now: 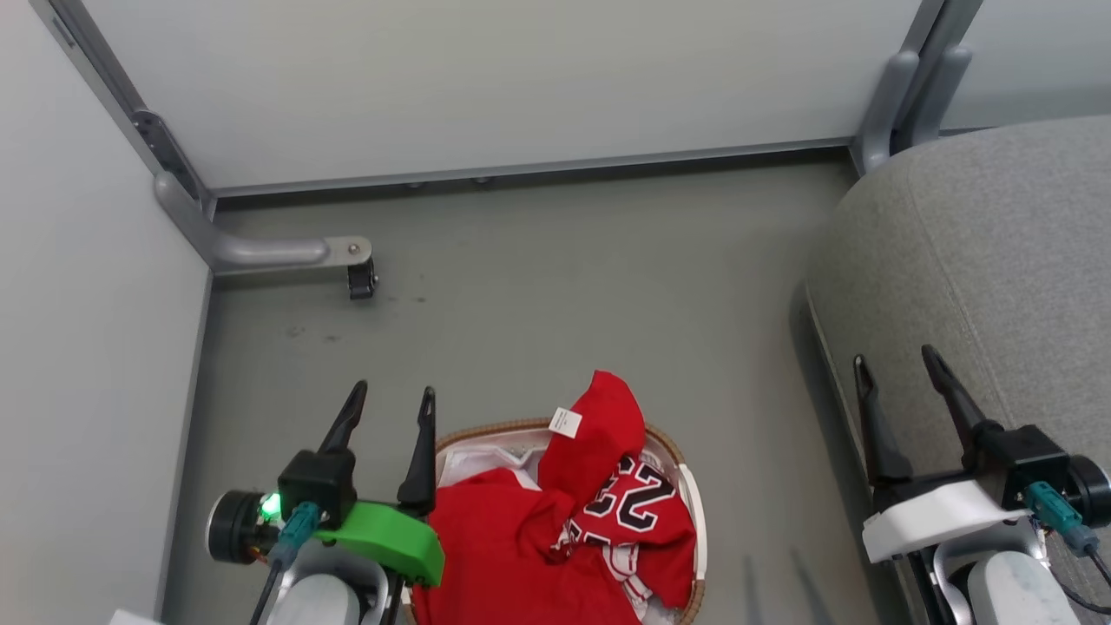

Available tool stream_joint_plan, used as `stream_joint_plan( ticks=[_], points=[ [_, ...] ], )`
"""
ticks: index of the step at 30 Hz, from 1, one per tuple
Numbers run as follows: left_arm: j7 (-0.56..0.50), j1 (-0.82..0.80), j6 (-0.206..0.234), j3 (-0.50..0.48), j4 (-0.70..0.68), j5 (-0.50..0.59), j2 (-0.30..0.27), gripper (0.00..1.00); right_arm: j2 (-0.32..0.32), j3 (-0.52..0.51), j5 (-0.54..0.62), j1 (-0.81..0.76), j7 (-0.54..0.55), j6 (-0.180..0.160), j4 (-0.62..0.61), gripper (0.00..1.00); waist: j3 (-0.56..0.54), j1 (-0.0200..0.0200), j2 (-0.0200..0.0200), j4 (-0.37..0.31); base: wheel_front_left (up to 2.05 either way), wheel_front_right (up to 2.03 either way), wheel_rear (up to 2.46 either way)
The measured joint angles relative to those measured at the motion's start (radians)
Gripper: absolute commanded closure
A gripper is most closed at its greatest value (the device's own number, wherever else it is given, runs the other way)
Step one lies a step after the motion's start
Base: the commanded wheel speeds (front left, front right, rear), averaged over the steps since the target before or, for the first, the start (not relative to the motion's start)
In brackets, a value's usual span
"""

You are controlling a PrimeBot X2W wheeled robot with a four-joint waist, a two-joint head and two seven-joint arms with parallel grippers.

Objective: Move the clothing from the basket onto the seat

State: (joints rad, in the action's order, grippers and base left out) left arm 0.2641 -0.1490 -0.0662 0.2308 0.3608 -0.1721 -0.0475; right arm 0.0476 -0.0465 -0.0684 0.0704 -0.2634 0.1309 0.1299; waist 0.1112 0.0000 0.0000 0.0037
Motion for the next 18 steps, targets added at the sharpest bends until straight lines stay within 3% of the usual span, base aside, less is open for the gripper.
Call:
stream_joint_plan(
  ticks=[6,18],
  points=[
    [0.000,-0.165,-0.022,0.078,0.149,0.026,0.000,0.00,0.000,-0.027,0.001,0.083,0.000,0.000,-0.029,0.00,0.098,0.0000,0.0000,-0.010,0.00,0.00,0.00],
    [-0.011,-0.459,-0.049,0.345,0.523,0.053,0.001,0.00,0.001,-0.053,-0.053,0.270,0.000,0.000,-0.096,0.00,0.342,0.0001,0.0000,-0.073,0.00,0.00,0.00]
  ],
)
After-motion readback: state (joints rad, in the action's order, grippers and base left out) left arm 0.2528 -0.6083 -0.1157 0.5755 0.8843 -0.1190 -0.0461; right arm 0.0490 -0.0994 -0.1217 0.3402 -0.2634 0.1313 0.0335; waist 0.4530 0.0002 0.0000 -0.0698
